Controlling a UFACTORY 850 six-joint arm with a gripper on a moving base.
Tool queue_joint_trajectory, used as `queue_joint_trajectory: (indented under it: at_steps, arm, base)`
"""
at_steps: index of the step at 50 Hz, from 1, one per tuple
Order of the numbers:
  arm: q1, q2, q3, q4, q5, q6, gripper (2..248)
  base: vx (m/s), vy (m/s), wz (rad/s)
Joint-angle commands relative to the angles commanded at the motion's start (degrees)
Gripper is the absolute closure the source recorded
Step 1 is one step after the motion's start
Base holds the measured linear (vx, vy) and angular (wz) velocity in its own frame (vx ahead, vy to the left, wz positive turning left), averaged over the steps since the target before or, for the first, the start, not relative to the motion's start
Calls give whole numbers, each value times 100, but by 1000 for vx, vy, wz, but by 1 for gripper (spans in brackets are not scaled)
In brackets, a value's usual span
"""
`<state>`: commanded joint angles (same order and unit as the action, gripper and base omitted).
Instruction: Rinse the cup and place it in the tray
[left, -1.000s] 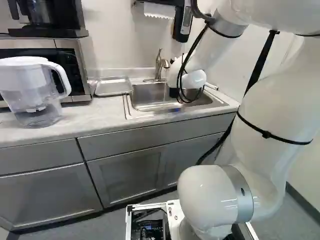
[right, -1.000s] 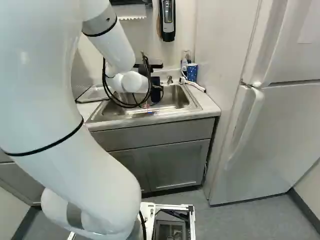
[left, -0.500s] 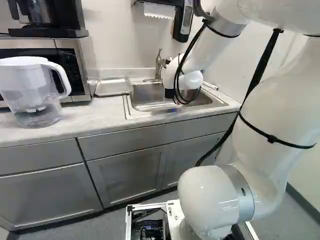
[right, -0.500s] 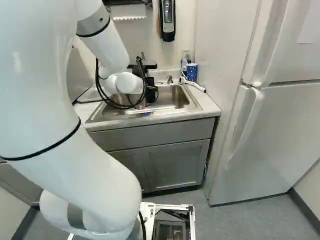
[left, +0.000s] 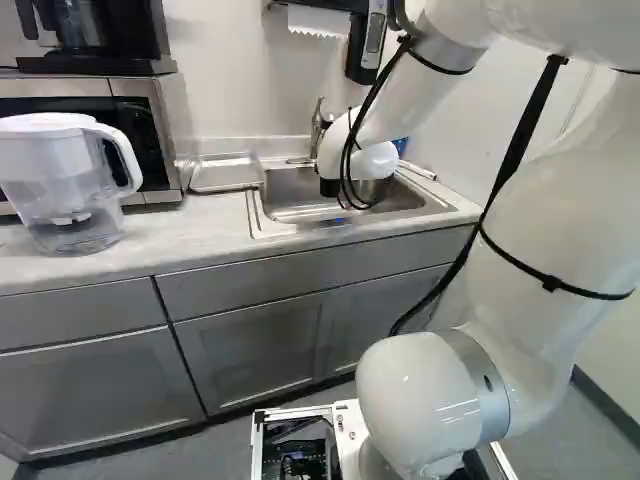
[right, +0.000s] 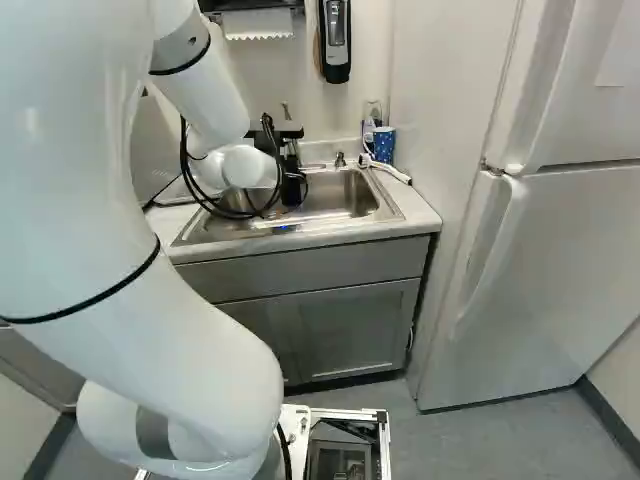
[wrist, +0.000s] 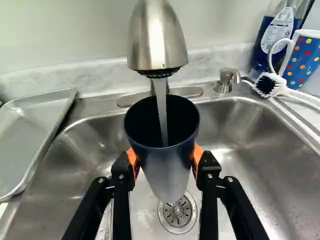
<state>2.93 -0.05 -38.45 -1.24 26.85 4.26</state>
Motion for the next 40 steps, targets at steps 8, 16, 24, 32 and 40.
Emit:
queue_joint_trajectory:
  at_steps: [8,16,24,32,40]
  arm:
    - [0,0,0,0,0,0,126]
    - [0,0,0,0,0,0,126]
    - [0,0,0,0,0,0,126]
    - [0,0,0,0,0,0,126]
    - [0,0,0,0,0,0,126]
  base:
    - [0,0,0]
    - [0,0,0]
    - [0,0,0]
    - [0,0,0]
    - [0,0,0]
